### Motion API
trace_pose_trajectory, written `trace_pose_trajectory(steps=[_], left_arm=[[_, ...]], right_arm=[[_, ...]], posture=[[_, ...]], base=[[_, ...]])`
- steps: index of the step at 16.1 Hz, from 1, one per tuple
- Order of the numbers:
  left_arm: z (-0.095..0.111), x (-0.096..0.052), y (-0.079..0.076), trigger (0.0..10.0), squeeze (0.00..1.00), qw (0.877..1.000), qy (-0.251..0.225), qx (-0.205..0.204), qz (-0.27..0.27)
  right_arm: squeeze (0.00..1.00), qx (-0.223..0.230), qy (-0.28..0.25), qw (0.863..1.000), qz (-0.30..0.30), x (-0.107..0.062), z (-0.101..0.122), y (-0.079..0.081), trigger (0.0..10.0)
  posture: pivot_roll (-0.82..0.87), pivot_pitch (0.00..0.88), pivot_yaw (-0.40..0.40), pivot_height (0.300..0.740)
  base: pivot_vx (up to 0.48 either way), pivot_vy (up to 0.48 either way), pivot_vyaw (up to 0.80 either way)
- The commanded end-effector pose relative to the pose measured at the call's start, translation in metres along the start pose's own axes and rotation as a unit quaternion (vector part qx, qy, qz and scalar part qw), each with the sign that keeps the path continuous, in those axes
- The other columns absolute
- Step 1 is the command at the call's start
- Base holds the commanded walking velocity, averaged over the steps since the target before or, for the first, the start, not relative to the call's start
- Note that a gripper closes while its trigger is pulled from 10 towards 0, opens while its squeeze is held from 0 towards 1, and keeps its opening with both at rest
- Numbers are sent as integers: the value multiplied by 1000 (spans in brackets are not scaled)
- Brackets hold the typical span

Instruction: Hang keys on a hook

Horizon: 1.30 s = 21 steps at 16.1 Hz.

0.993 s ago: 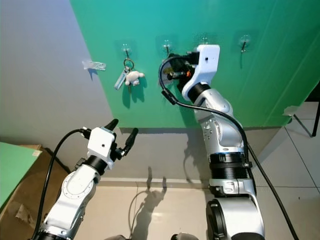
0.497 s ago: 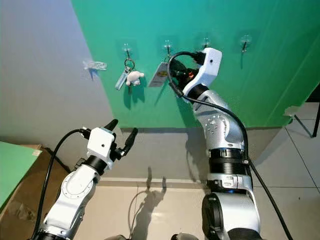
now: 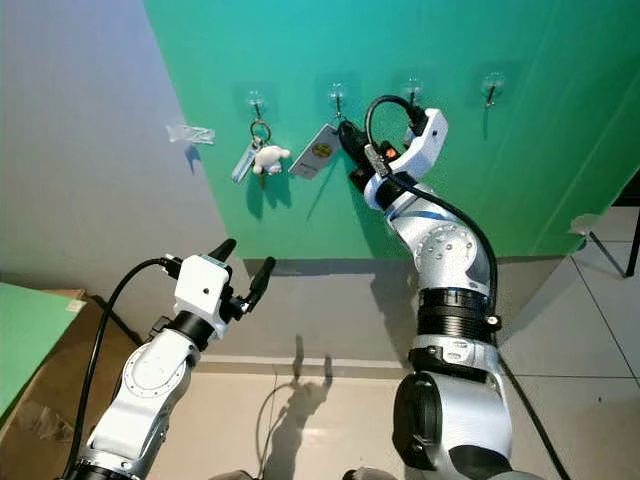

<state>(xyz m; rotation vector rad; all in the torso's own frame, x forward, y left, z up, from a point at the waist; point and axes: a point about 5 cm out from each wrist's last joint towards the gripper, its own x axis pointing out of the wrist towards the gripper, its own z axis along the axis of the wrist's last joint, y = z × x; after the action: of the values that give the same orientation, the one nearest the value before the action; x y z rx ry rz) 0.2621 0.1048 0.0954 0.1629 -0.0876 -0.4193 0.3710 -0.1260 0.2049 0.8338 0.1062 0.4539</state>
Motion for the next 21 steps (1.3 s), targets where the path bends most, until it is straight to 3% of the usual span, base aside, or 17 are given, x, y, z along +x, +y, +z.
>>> trace_pose_trajectory(steps=[1,6,9,13,18,21], left_arm=[[1,-1,2,10000,0,1000,2,7,-2],[1,-1,1,10000,0,1000,2,7,-2],[1,-1,1,10000,0,1000,1,6,-1],[1,-2,0,10000,0,1000,1,6,-1],[0,-2,0,10000,0,1000,2,5,-3],[0,-2,-1,10000,0,1000,2,5,-3]], right_arm=[[1000,-1,33,996,-79,-3,-16,-23,10000],[1000,-106,-4,987,-121,-3,-5,-28,10000],[1000,-136,-46,980,-140,-4,6,-30,10000],[1000,-143,-52,979,-138,-3,4,-29,10000],[1000,-117,-57,982,-136,-4,4,-30,10000],[1000,-135,-64,980,-130,-4,6,-28,10000]], posture=[[-155,40,64,736],[-155,33,61,736],[-155,33,57,736],[-155,37,57,736],[-156,39,59,736],[-157,39,59,736]], base=[[0,0,0],[0,0,0],[0,0,0],[0,0,0],[0,0,0],[0,0,0]])
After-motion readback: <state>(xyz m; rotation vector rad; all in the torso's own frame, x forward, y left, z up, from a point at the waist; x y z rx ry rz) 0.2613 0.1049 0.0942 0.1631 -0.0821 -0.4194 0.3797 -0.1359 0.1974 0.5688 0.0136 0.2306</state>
